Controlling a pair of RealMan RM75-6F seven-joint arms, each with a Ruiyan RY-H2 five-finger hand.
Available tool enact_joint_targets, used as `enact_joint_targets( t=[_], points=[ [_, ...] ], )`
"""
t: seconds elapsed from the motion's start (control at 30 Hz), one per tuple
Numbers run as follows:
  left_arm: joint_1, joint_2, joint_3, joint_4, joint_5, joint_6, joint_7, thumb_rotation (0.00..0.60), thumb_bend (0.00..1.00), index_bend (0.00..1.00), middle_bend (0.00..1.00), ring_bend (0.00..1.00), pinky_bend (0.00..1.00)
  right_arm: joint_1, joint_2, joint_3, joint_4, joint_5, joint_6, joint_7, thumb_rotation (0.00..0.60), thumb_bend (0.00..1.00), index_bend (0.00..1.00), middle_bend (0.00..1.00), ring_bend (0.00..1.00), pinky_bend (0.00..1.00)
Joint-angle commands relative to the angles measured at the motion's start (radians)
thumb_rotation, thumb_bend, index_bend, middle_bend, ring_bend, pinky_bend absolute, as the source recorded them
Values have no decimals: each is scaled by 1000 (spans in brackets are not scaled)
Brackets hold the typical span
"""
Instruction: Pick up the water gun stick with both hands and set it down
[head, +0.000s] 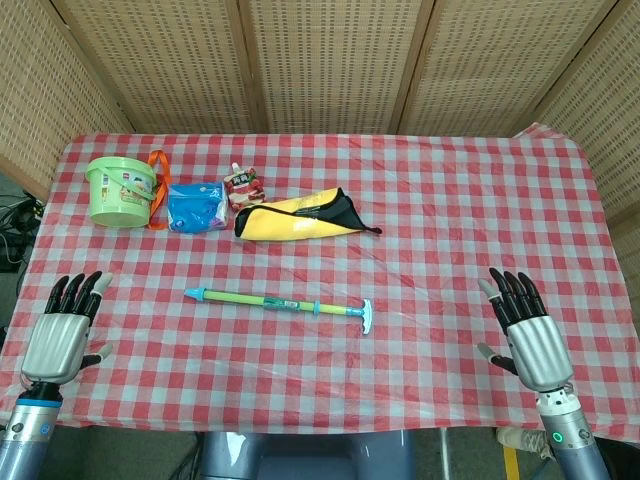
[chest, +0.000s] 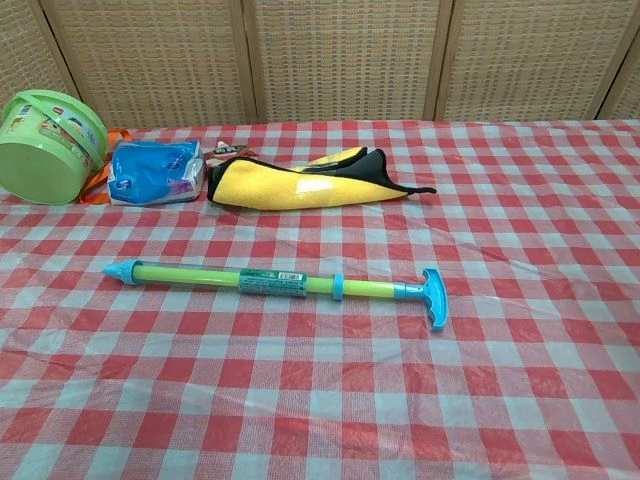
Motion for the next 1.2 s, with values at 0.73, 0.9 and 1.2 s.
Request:
enact_joint_targets(
  t=[0.73, 0.9, 1.2],
  points=[
    [9, 8, -13, -5, 36, -27, -38, 600, 2, 0, 0, 0, 0, 2, -11, -2, 8, 6, -26, -1, 600, 116, 36, 0, 0, 0],
    [14, 10, -14, -6, 44, -27, -45, 600, 2, 0, 0, 0, 0, 16, -23, 11, 2, 9, -37, -4, 600, 116, 46, 0, 0, 0],
    [14, 6, -30, -1, 28, -41, -60, 600, 4, 0, 0, 0, 0, 140, -76, 91, -121, 93, -223, -155, 600, 116, 67, 0, 0, 0]
  ],
)
